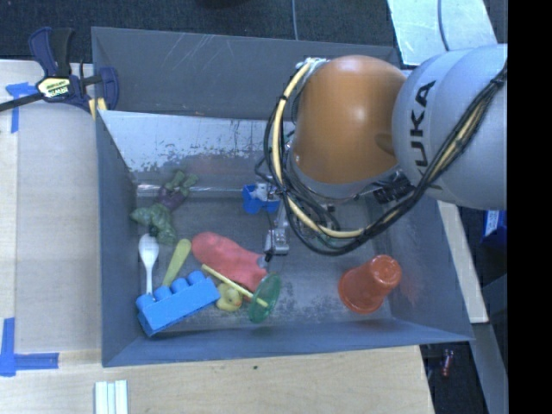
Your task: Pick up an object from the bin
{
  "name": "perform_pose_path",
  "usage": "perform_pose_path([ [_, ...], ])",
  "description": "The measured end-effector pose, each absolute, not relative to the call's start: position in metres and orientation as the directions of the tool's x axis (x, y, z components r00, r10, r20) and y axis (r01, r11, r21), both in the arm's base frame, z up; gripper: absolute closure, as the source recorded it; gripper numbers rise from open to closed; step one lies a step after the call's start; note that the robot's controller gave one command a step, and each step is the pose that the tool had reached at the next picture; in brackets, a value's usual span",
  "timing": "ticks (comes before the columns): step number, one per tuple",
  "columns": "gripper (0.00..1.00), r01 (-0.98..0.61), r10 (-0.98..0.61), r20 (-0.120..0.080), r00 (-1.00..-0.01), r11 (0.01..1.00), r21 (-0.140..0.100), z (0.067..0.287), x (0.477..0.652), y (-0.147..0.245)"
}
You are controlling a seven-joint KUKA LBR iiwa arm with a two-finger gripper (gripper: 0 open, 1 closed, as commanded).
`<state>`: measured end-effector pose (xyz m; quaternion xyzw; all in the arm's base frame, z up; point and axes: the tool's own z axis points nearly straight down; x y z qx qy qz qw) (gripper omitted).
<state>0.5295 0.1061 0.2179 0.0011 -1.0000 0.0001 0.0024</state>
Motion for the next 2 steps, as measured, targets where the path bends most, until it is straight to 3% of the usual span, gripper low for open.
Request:
perform_pose_path([
  [1,0.00,0.000,0.000,-0.003,-1.000,1.000,0.001,0.221,0.531,0.106],
  [2,0.00,0.038,0.038,-0.008,-0.999,0.999,0.002,0.150,0.551,0.114],
])
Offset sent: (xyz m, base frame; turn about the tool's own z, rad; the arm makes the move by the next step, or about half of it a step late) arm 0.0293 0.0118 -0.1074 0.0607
